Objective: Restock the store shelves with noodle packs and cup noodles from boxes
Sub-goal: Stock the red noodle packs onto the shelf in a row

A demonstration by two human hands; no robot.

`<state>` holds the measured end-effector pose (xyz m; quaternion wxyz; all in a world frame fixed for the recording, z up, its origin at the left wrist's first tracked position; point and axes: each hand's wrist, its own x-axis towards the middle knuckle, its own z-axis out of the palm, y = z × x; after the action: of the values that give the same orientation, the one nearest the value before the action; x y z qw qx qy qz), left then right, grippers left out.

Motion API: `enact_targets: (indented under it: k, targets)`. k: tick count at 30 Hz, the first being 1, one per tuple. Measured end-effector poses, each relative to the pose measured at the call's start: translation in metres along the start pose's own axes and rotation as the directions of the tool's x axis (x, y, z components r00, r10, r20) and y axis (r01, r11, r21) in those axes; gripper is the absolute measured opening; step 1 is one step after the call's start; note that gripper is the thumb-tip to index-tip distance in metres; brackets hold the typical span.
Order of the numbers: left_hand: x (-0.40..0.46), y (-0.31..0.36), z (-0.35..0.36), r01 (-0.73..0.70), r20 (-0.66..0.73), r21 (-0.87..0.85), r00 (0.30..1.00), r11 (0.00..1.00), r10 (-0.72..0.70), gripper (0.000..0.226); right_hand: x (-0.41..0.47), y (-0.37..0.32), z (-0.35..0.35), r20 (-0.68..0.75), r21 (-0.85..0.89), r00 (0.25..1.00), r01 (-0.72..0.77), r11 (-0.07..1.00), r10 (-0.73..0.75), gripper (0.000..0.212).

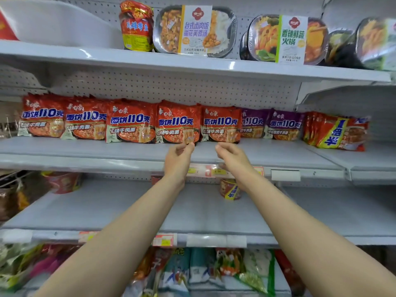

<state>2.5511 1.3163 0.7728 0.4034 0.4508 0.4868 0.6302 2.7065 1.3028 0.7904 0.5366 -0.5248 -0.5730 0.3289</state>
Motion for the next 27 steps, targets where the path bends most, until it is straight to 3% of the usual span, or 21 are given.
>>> enact_targets:
  k: [7,18,25,27]
  targets:
    - [-0.056,-0.042,0.002,0.062,-0.042,-0.037,0.997,0.997,-0.064,0.022,-0.044,0.044,-0.015,0.019,0.003,0.995,-0.1,0.995,0.1,0.025]
    - [-0.122,-0.155,-0.018,0.339,-0.022,0.099,0.941,0.936,-0.338,0.032,-0.118,0.156,-0.009,0.082,-0.074,0.923,-0.37,0.926,0.376,0.016]
    - [-0.146,-0.243,-0.054,0.536,-0.005,0.217,0.836,0.816,-0.549,0.043,-0.153,0.228,0.011,0.058,-0.095,0.821,-0.561,0.822,0.568,0.006]
    - [-0.153,-0.261,-0.065,0.58,0.01,0.216,0.803,0.786,-0.596,0.037,-0.163,0.245,0.017,0.064,-0.127,0.781,-0.611,0.781,0.621,0.01]
